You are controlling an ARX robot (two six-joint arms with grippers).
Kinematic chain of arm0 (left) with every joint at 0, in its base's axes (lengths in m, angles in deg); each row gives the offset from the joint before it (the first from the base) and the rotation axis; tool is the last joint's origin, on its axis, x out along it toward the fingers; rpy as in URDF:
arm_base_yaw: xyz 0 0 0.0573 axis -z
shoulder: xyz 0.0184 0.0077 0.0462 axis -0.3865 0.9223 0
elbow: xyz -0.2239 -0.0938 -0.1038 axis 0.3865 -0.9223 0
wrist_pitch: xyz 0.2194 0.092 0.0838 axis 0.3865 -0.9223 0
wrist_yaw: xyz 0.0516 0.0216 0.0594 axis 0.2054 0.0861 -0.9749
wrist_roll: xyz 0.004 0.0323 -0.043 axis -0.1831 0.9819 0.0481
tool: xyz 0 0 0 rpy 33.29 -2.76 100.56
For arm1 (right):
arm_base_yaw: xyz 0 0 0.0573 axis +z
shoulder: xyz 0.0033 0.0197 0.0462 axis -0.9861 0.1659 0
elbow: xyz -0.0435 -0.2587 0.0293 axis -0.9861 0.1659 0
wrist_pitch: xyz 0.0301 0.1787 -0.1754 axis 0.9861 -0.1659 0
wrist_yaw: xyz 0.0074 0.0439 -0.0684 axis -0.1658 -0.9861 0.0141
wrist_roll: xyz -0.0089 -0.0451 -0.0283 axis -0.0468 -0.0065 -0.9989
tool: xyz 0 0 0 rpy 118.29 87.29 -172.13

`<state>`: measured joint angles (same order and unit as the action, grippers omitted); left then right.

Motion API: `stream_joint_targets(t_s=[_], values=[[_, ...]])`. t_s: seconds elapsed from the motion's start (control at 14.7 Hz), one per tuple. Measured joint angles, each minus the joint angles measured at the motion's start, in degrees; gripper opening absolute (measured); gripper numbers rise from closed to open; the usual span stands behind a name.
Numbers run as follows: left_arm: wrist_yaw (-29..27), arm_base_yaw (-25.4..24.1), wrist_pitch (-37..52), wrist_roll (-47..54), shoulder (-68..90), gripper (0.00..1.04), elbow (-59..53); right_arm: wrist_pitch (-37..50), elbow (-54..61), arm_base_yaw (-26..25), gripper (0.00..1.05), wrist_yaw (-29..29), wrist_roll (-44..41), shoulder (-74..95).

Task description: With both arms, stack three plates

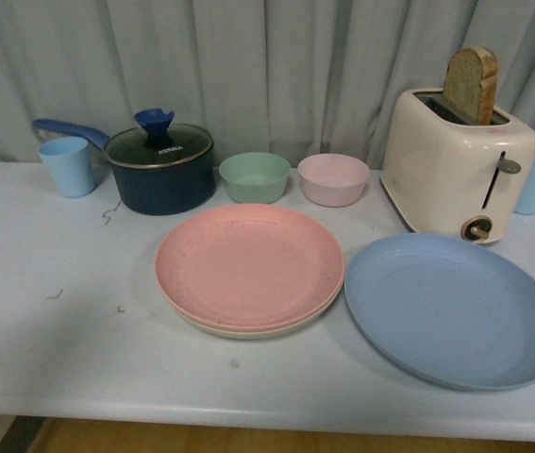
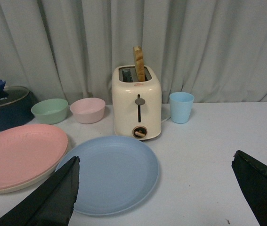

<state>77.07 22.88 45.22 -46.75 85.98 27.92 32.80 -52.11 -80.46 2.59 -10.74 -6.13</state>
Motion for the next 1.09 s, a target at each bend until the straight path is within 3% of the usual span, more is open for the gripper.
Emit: stream_joint_targets(t_s=[0.2, 0.27, 1.09], values=[[0.44, -0.04, -4.68, -0.04, -7.93, 0.02, -4.46, 0.00, 0.00, 0.00, 0.98, 0.00, 0.00, 0.00], [0.44, -0.04, -0.26, -0.04, -8.24, 0.02, -6.43, 0.00, 0.00, 0.00, 0.98, 0.00, 0.00, 0.00], [0.44, -0.07, -30.34, -0.02, -40.68, 0.02, -9.77, 0.00, 0.00, 0.00, 0.98, 0.00, 0.00, 0.00]])
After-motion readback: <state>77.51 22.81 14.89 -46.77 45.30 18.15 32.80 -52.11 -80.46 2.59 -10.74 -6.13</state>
